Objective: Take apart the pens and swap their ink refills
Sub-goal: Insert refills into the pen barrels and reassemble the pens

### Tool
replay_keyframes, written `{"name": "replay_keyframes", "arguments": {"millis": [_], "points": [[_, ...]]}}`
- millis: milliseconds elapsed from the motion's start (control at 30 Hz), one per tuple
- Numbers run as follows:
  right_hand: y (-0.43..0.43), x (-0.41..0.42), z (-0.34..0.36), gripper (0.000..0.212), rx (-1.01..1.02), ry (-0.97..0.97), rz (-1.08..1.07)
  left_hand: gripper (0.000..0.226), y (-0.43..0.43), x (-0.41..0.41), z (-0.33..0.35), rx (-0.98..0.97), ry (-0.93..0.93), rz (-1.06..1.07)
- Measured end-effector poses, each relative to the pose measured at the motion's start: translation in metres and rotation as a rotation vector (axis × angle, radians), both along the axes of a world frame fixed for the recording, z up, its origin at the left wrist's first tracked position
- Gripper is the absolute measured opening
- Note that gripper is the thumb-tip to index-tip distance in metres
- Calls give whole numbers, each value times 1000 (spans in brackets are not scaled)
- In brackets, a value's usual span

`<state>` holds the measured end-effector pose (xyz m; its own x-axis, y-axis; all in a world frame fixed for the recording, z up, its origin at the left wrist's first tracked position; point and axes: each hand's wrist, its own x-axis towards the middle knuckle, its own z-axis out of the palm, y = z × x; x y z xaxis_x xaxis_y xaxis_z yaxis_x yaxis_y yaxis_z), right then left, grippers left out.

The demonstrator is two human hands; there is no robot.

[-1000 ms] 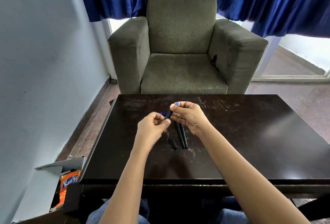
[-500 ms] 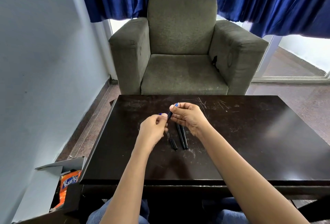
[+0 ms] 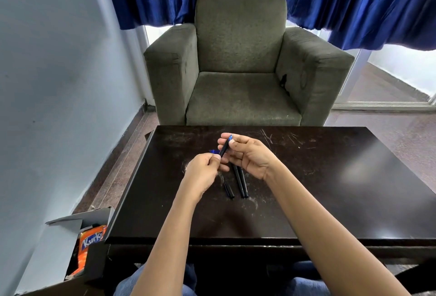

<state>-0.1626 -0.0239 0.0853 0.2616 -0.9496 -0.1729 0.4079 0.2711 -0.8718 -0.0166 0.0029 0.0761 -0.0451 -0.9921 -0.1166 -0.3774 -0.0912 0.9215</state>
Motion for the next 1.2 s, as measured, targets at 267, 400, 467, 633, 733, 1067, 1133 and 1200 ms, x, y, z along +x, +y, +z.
{"name": "replay_keyframes", "arguments": {"millis": [267, 400, 467, 633, 733, 1067, 1133, 1200], "points": [[0, 11, -6, 6, -51, 121, -225, 30, 0, 3, 0, -106, -132, 4], [0, 14, -12, 8, -20, 123, -216, 29, 2, 3, 1, -127, -252, 53], [-2, 13, -19, 15, 20, 166, -152, 28, 3, 3, 0, -117, -284, 98], [-1, 16, -61, 31, -266, 1397, -14, 25, 1, 5, 1, -58, -328, 164], [9, 23, -75, 30, -273, 1680, 182, 23, -1, 3, 1, -34, -379, 158], [12, 32, -91, 28, -314, 1648, 201, 23, -1, 2, 2, -6, -370, 143], [5, 28, -87, 32, -225, 1394, 84, 23, 0, 3, 1, -16, -354, 133], [-3, 24, -74, 35, -105, 1035, -78, 23, 0, 4, 0, -27, -323, 125]]}}
